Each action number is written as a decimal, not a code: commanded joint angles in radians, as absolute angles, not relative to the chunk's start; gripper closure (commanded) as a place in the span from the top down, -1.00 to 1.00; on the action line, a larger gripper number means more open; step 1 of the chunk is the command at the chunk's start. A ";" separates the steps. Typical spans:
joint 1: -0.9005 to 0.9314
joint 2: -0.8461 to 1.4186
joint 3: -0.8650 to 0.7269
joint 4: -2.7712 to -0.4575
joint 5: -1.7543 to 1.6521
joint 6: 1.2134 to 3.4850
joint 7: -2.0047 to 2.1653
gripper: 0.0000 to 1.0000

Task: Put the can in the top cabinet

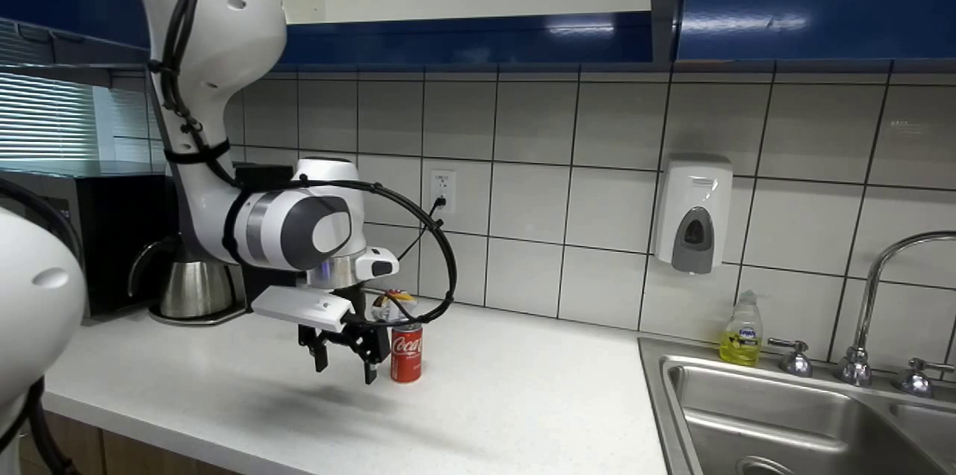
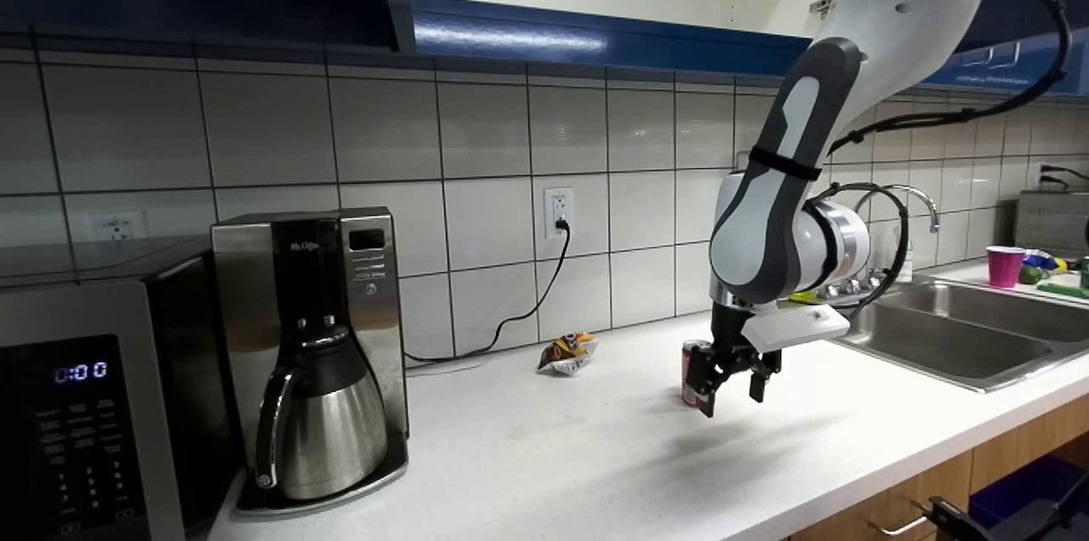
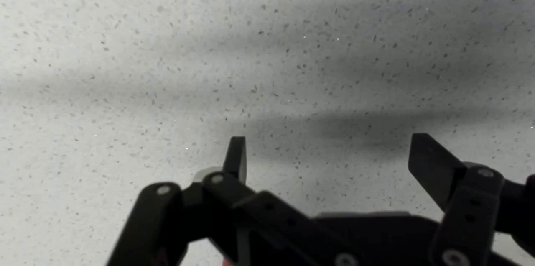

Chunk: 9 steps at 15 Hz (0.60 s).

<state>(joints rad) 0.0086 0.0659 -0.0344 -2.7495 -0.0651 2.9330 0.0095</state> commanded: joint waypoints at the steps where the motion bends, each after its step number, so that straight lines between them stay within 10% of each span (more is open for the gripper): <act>1: 0.005 0.131 -0.070 -2.702 -0.134 2.997 0.058 1.00; 9: 0.086 0.181 -0.202 -2.635 -0.263 3.058 0.185 1.00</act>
